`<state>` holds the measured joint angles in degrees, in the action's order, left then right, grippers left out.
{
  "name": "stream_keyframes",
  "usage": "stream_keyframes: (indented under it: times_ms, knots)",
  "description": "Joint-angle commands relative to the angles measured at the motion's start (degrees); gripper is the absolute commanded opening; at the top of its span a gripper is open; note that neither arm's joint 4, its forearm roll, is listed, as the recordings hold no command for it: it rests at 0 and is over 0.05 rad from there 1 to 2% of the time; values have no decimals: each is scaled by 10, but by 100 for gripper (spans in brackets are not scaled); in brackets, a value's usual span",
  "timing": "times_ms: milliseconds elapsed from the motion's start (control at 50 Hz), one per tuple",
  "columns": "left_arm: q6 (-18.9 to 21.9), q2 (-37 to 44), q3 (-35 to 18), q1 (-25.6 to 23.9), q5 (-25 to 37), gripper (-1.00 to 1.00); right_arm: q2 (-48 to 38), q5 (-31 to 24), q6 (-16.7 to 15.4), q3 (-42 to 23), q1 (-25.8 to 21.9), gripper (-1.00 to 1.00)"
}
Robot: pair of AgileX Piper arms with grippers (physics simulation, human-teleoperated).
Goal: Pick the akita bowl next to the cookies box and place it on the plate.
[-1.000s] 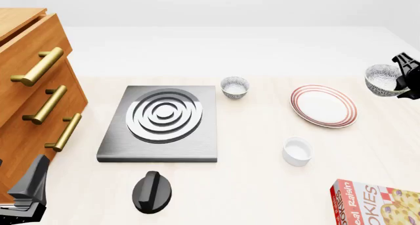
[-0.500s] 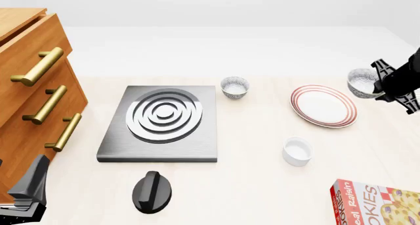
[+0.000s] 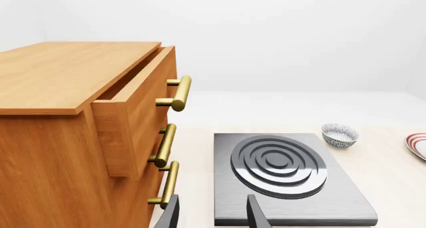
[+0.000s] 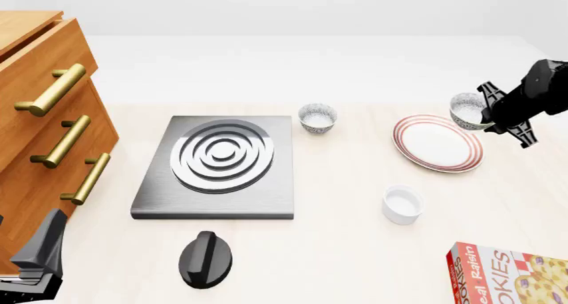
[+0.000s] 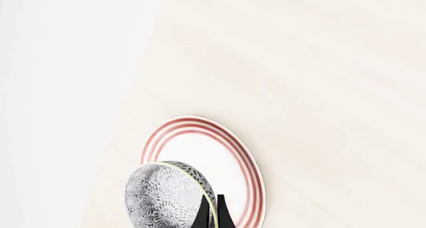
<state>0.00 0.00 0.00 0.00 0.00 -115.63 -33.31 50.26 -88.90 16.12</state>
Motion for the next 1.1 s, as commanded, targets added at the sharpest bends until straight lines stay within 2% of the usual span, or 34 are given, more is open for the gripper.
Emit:
stream_keyframes:
  times_ms: [20, 600, 1100]
  knots:
    - [0, 0, 0, 0, 0, 100, -41, 6, -3, -42, -18, -100]
    - [0, 0, 0, 0, 0, 100, -84, 51, 11, -30, -38, -100]
    - [0, 0, 0, 0, 0, 100, -92, 53, 8, -30, -40, -100]
